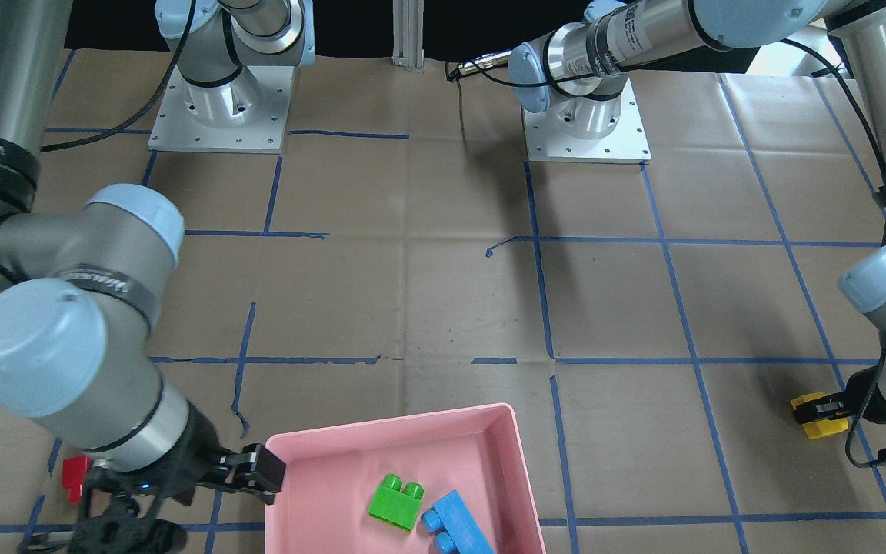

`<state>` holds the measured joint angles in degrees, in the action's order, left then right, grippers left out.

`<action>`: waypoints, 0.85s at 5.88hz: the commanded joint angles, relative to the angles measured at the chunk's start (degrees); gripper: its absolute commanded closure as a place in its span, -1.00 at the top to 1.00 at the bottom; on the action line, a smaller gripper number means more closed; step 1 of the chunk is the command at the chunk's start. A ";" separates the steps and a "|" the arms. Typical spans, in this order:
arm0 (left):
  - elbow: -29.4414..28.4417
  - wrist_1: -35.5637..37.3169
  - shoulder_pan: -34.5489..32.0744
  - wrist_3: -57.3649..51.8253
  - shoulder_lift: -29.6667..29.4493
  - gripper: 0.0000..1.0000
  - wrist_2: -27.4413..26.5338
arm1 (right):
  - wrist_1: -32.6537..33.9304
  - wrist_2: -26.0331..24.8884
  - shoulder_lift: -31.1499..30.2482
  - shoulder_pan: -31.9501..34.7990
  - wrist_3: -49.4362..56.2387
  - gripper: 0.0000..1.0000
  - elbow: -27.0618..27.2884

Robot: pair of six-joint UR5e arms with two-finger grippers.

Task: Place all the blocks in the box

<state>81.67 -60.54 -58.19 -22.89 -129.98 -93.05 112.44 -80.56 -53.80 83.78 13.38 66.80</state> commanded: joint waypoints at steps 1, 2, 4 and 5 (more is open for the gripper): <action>-0.54 -1.24 -1.13 0.48 2.86 -1.00 4.09 | 1.02 -6.30 1.66 -6.59 13.37 0.99 3.66; -1.68 -2.12 -5.22 0.66 5.67 -1.00 6.63 | 1.12 -7.75 3.59 -8.36 15.17 0.99 4.12; -6.31 -2.74 -19.43 1.62 7.10 -1.00 5.52 | 1.20 -10.74 6.50 -8.90 15.18 0.99 5.00; -10.00 -3.61 -26.20 1.54 6.06 -1.00 5.51 | 1.20 -10.58 7.21 -8.90 14.92 0.98 5.88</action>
<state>75.10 -63.40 -77.71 -21.49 -123.39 -87.38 113.63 -90.75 -47.46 74.94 28.40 71.91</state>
